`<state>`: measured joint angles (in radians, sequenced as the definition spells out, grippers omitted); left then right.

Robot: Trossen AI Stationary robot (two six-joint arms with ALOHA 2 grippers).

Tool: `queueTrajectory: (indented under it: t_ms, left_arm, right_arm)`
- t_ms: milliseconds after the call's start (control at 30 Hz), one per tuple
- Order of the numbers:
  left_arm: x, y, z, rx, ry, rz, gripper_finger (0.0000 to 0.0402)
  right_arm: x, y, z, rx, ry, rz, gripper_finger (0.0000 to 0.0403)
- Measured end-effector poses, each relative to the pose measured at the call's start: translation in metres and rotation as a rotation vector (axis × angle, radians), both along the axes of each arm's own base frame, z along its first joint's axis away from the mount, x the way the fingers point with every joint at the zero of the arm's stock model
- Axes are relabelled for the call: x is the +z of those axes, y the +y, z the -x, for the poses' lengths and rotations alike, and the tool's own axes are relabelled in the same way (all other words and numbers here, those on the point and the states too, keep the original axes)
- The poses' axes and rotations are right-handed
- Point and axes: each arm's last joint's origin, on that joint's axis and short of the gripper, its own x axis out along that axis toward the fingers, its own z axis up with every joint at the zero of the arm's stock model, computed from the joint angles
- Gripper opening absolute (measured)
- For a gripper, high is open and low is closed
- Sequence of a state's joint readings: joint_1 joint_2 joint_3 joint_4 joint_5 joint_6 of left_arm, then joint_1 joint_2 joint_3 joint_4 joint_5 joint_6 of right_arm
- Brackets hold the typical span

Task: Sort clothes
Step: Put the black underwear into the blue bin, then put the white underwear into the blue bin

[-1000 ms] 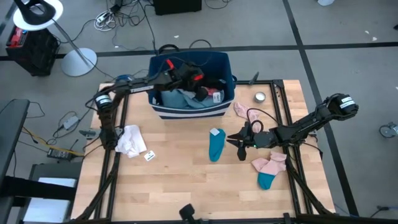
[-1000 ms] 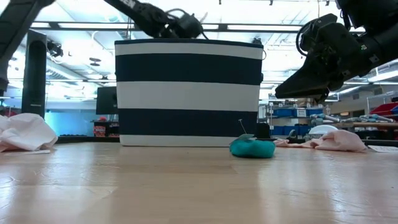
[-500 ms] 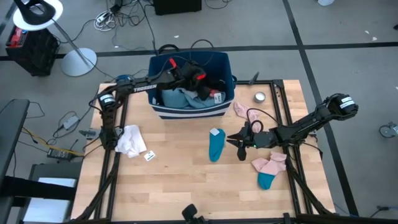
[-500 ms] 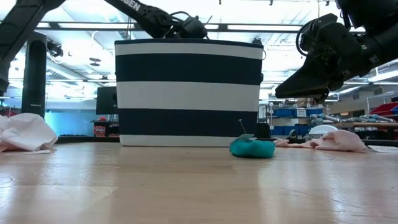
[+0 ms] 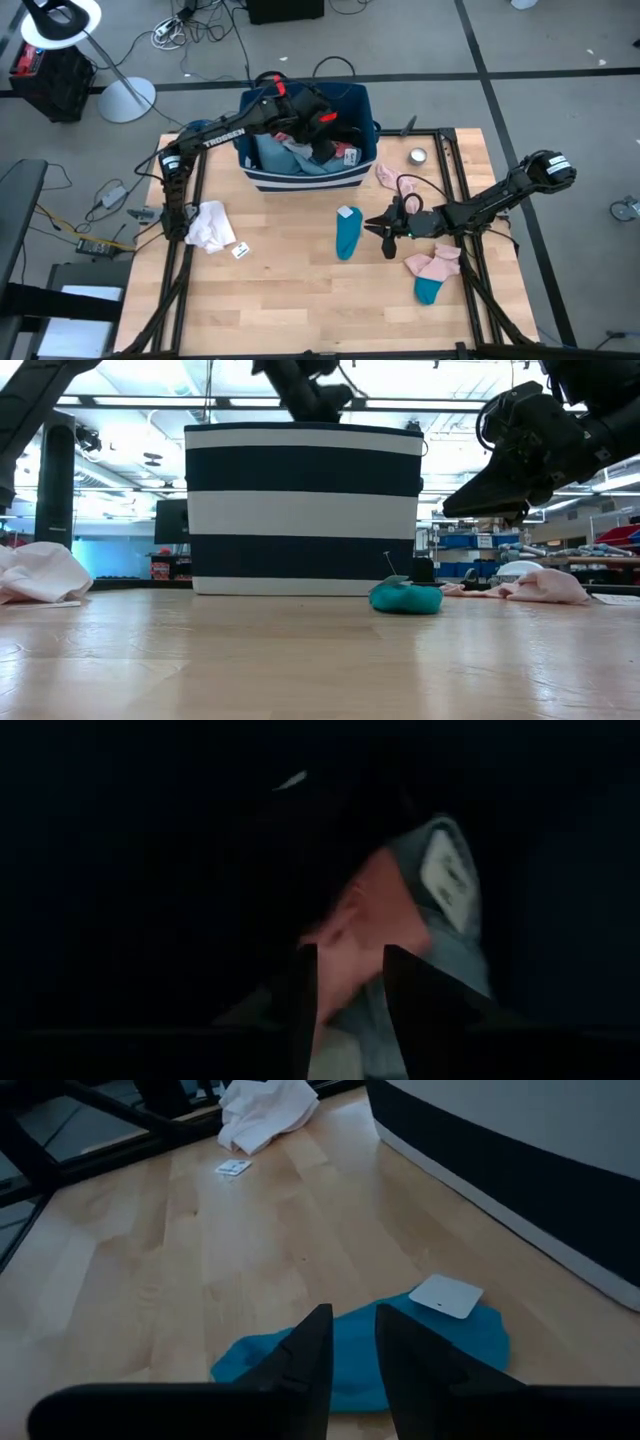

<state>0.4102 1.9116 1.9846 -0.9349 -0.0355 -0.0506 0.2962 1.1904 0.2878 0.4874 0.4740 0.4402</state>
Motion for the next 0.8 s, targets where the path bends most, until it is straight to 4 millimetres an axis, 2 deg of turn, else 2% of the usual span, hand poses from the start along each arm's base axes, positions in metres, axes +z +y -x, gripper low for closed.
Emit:
queueTrajectory:
  t_ms: [233, 500, 667, 800]
  left_arm:
    - [0.038, -0.030, 0.017, -0.037, -0.067, -0.069, 0.0114]
    - [0.086, -0.073, 0.069, -0.078, -0.130, -0.096, 0.0089]
    - [0.093, -0.105, 0.103, -0.025, -0.135, -0.174, 0.0084]
    - [0.089, -0.127, 0.132, 0.021, -0.163, -0.164, 0.0084]
  right_arm:
    - [0.000, 0.002, 0.000, 0.032, 0.005, -0.017, 0.0077]
    - [0.000, 0.005, 0.001, 0.044, 0.006, -0.021, 0.0077]
    - [0.000, 0.005, 0.001, 0.044, 0.005, -0.023, 0.0077]
    - [0.000, 0.004, 0.001, 0.043, 0.004, -0.024, 0.0077]
